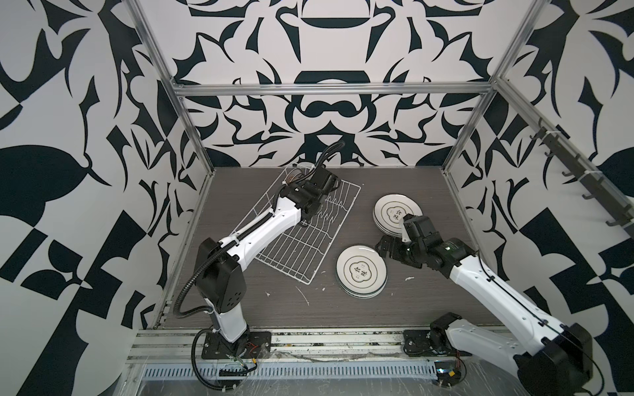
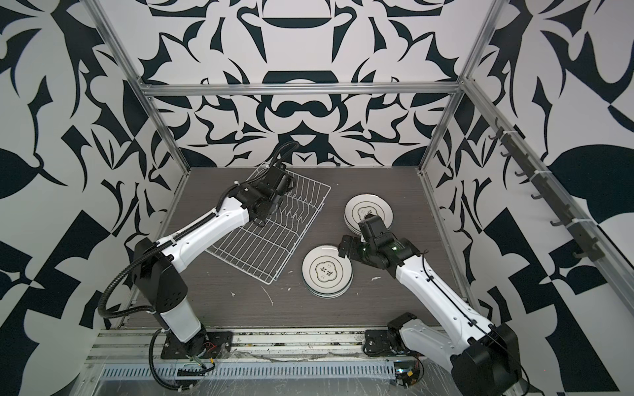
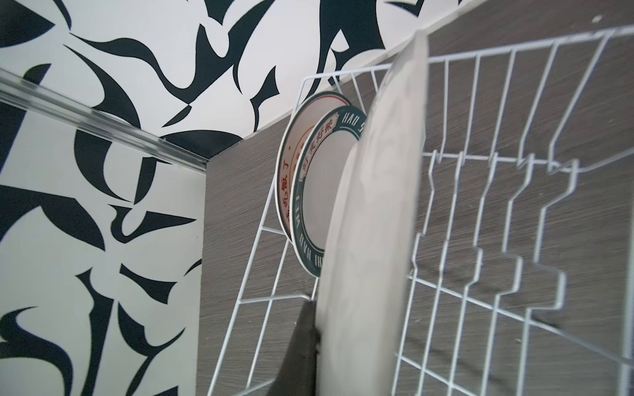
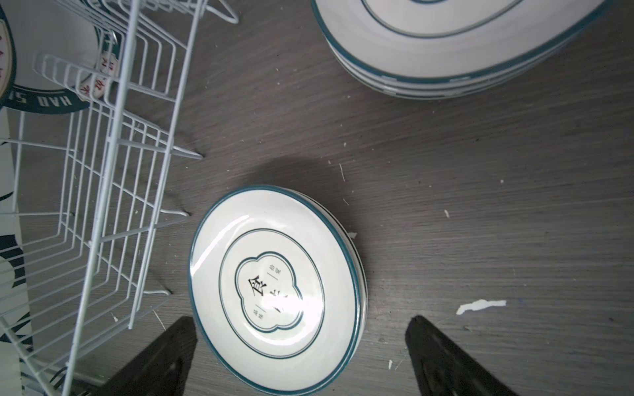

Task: Unload the plates from the dish rack
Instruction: Pick up a plate from the dish rack, then place a plate on the plates.

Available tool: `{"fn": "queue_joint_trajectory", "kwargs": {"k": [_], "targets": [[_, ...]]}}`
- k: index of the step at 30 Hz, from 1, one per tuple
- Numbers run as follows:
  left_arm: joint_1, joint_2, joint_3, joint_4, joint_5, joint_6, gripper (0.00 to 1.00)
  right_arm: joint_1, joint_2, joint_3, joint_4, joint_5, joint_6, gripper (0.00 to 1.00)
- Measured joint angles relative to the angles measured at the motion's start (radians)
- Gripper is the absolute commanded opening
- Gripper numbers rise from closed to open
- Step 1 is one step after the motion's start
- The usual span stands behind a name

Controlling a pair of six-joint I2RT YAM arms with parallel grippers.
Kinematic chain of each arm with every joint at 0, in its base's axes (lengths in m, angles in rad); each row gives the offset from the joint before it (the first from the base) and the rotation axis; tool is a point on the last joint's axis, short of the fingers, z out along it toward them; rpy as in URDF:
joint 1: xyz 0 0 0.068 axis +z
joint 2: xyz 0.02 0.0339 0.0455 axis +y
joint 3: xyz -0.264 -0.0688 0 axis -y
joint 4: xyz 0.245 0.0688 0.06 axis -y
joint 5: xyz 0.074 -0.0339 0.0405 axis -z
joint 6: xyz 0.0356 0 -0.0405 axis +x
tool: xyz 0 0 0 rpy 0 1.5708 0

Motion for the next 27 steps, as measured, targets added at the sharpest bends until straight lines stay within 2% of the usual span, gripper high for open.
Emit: {"fn": "queue_joint_trajectory", "kwargs": {"k": [5, 15, 25, 27], "targets": [[-0.012, -0.071, 0.017, -0.051, 0.071, -0.154, 0.00, -0.002, -0.022, 0.000, 0.048, -0.001, -0.004, 0.99], [0.012, -0.288, -0.200, 0.111, 0.386, -0.440, 0.00, -0.002, -0.105, -0.059, 0.268, -0.089, -0.002, 0.99], [0.044, -0.319, -0.409, 0.328, 0.709, -0.671, 0.00, -0.002, -0.113, -0.171, 0.576, -0.207, 0.105, 0.99], [0.051, -0.319, -0.445, 0.379, 0.756, -0.704, 0.00, -0.002, -0.095, -0.171, 0.629, -0.221, 0.130, 0.97]]}}
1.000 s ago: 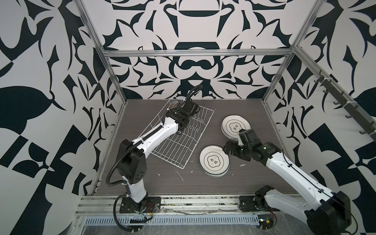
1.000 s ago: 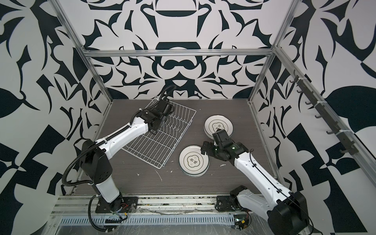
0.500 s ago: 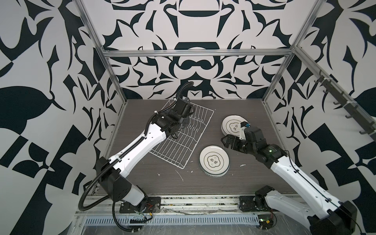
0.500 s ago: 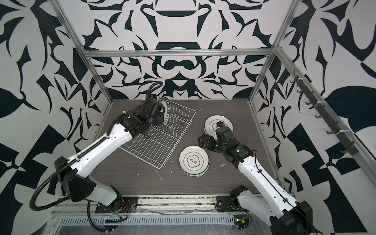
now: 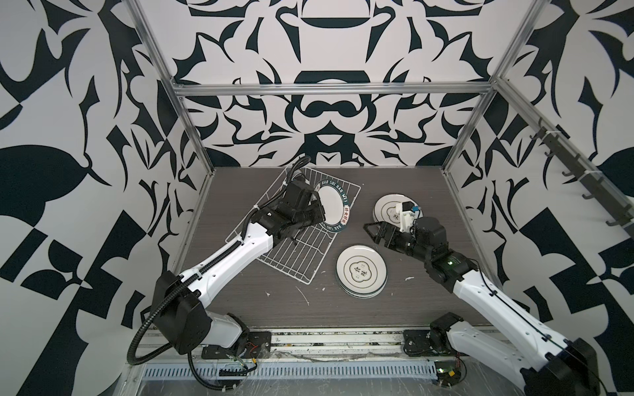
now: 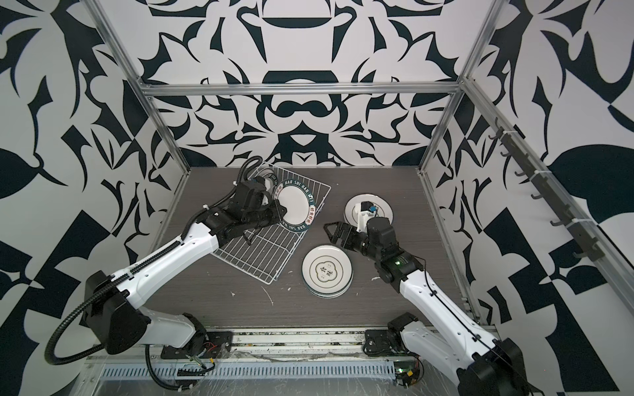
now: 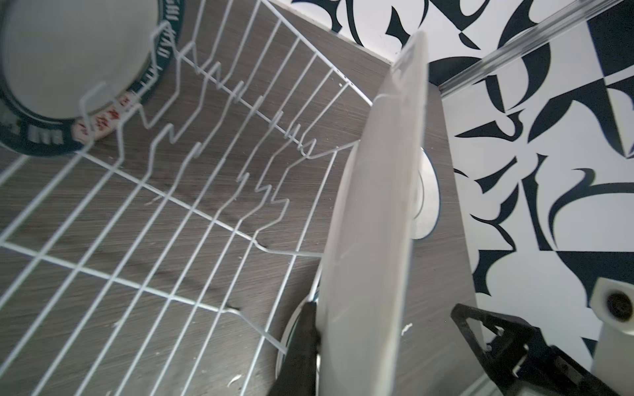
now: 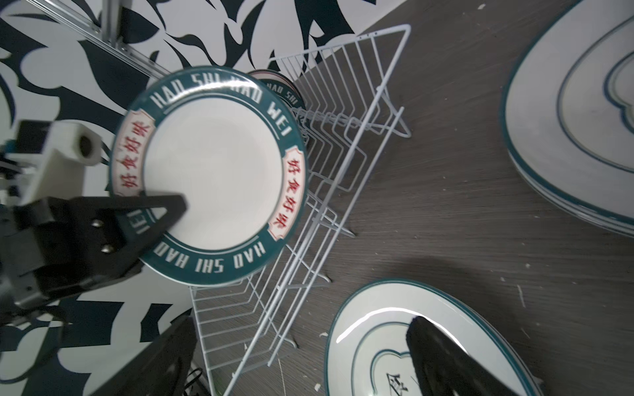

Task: Unload the plates from the dish rack
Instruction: Place a plate on the plates.

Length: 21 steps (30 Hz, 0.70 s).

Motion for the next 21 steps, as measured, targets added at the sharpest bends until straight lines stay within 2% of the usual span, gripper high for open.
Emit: {"fn": "queue_joint_trajectory", "kwargs": {"k": [13, 19, 21], "targets": [[0.056, -0.038, -0.138, 0.211, 0.206, -0.145, 0.00, 0.000, 0.168, -0.011, 0.247, -0.061, 0.152, 0.82], [0.062, -0.038, -0.165, 0.298, 0.280, -0.196, 0.00, 0.000, 0.242, -0.012, 0.357, -0.086, 0.203, 0.67], [0.062, -0.038, -0.177, 0.322, 0.305, -0.209, 0.00, 0.000, 0.276, -0.012, 0.401, -0.097, 0.226, 0.59]]}}
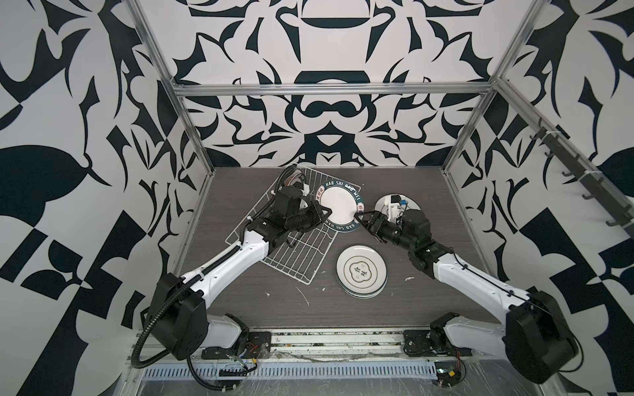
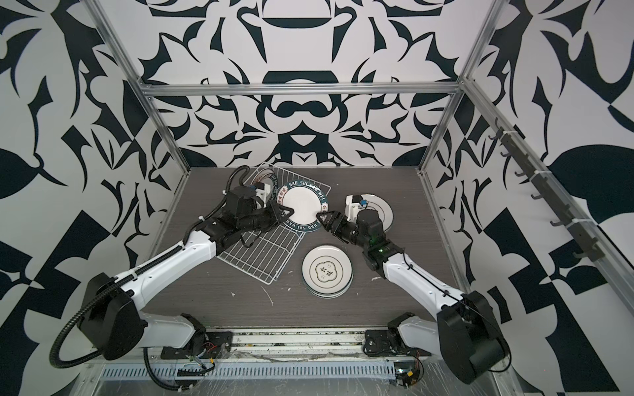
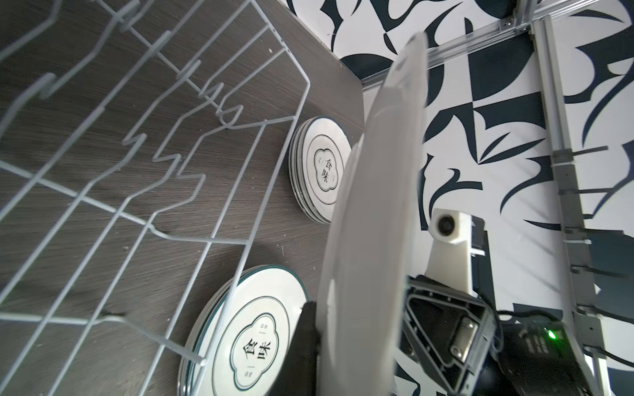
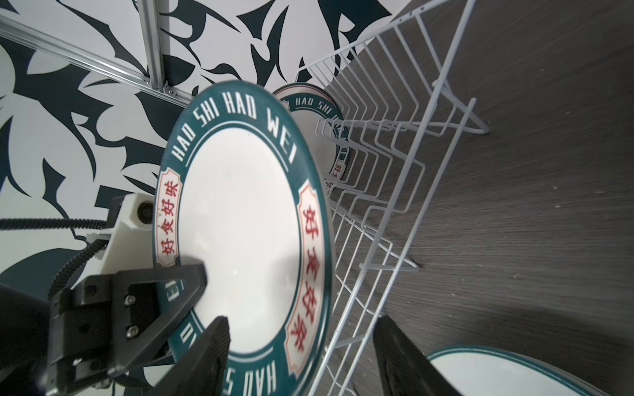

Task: Unload the plates from the dish rack
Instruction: Place a plate on the plates.

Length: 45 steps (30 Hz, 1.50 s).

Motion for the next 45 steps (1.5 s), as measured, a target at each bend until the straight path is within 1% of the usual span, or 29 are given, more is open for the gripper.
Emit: {"fn": "queue_joint_trajectory", "kwargs": {"k": [2, 4, 6, 8, 12, 16, 17, 19, 21, 23, 26, 28, 29, 32, 36, 39, 41, 42, 45], "targets": [[0.000, 0.005, -0.003, 0.013, 0.025, -0.011, 0.00, 0.000, 0.033, 0.000, 0.048, -0.009, 0.023, 0.51], [0.000, 0.010, -0.003, 0.024, 0.041, -0.015, 0.00, 0.000, 0.056, -0.001, 0.088, -0.016, 0.044, 0.46], [0.000, 0.012, -0.007, 0.034, 0.053, -0.020, 0.00, 0.000, 0.069, -0.003, 0.130, -0.022, 0.055, 0.39], [0.000, 0.019, -0.008, 0.045, 0.067, -0.026, 0.00, 0.000, 0.076, -0.003, 0.168, -0.025, 0.067, 0.34], [0.006, 0.034, -0.008, 0.076, 0.091, -0.048, 0.00, -0.009, 0.090, -0.005, 0.221, -0.025, 0.101, 0.20], [0.021, 0.046, -0.008, 0.112, 0.119, -0.082, 0.03, -0.020, 0.094, -0.006, 0.281, -0.028, 0.159, 0.04], [0.021, 0.046, -0.008, 0.119, 0.120, -0.083, 0.05, -0.020, 0.094, -0.007, 0.286, -0.025, 0.161, 0.01], [0.021, 0.048, -0.008, 0.126, 0.122, -0.085, 0.14, -0.021, 0.094, -0.007, 0.289, -0.024, 0.166, 0.00], [0.021, 0.052, -0.008, 0.129, 0.122, -0.079, 0.26, -0.021, 0.093, -0.007, 0.291, -0.024, 0.168, 0.00], [0.019, 0.058, -0.014, 0.124, 0.127, -0.066, 0.42, -0.018, 0.089, -0.007, 0.290, -0.022, 0.153, 0.00], [0.014, 0.058, -0.023, 0.119, 0.136, -0.051, 0.56, -0.013, 0.078, -0.006, 0.257, -0.022, 0.129, 0.00], [0.014, 0.056, -0.025, 0.116, 0.136, -0.031, 0.65, -0.011, 0.054, -0.005, 0.209, -0.020, 0.098, 0.00], [0.016, 0.052, -0.026, 0.107, 0.136, -0.024, 0.68, -0.010, 0.037, -0.001, 0.165, -0.019, 0.077, 0.00], [0.031, 0.029, -0.026, 0.062, 0.138, 0.014, 0.71, -0.010, -0.021, 0.038, 0.014, -0.005, 0.004, 0.00], [0.088, -0.036, -0.018, -0.033, 0.109, 0.080, 0.75, -0.011, -0.113, 0.114, -0.227, 0.039, -0.111, 0.00], [0.129, -0.101, 0.014, -0.149, 0.024, 0.154, 0.82, -0.011, -0.175, 0.197, -0.417, 0.095, -0.198, 0.00], [0.142, -0.143, 0.051, -0.236, -0.068, 0.211, 0.84, -0.011, -0.215, 0.253, -0.542, 0.142, -0.250, 0.00], [0.144, -0.157, 0.068, -0.268, -0.109, 0.235, 0.90, -0.011, -0.232, 0.272, -0.593, 0.164, -0.269, 0.00], [0.144, -0.176, 0.126, -0.365, -0.256, 0.308, 0.92, -0.011, -0.283, 0.309, -0.739, 0.236, -0.312, 0.00]]}}
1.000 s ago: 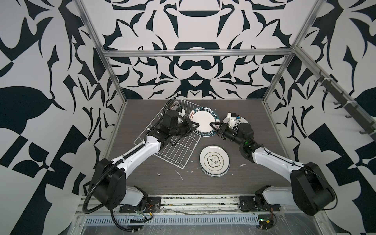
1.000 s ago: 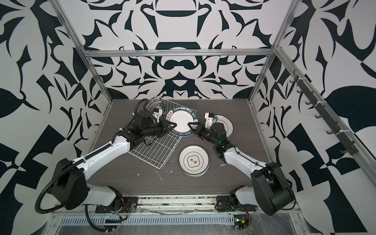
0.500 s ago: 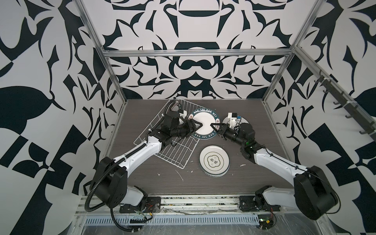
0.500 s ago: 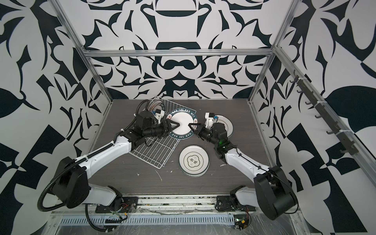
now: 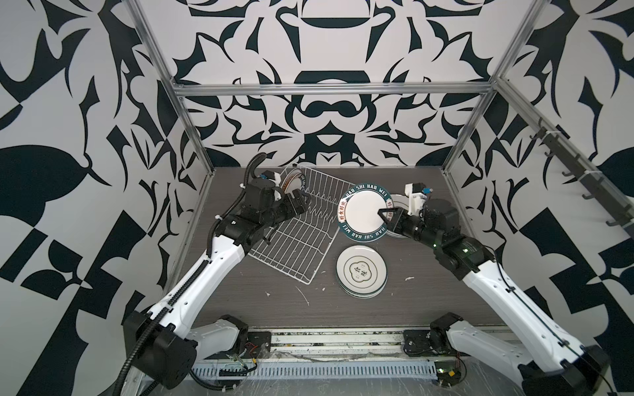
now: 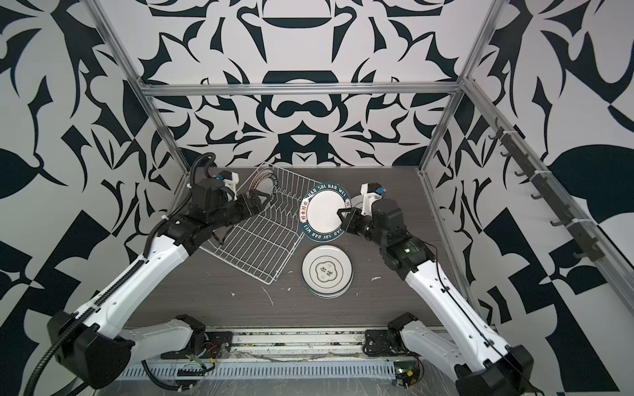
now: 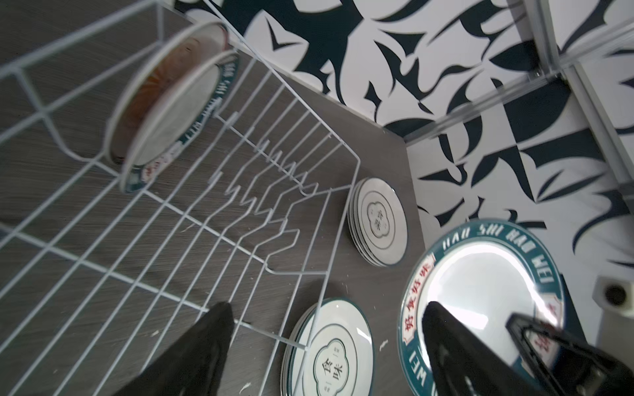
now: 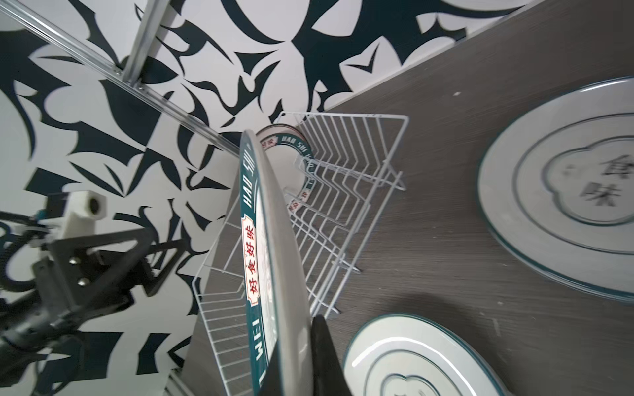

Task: Unload the plates from the dish rack
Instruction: Place a plate on the plates.

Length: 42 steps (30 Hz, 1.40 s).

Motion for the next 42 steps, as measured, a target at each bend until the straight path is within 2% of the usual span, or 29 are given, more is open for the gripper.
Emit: {"fn": "queue_joint_trajectory", "kwargs": {"k": [7, 14, 20, 34, 42], "targets": [[-0.001, 0.057, 0.051, -0.159, -0.301, 0.115, 0.98, 0.000, -0.054, -0.006, -0.271, 0.101, -0.009, 0.00], [-0.001, 0.177, 0.091, -0.252, -0.439, 0.149, 0.99, 0.000, -0.086, -0.082, -0.445, 0.111, 0.014, 0.00], [-0.001, 0.205, 0.104, -0.275, -0.475, 0.171, 0.99, -0.001, -0.087, -0.148, -0.491, 0.090, 0.029, 0.00], [-0.001, 0.188, 0.105, -0.261, -0.442, 0.188, 0.99, -0.002, -0.051, -0.224, -0.429, 0.003, 0.053, 0.02], [-0.001, 0.182, 0.105, -0.248, -0.418, 0.188, 0.99, -0.002, -0.029, -0.263, -0.365, -0.040, 0.067, 0.17]]}}
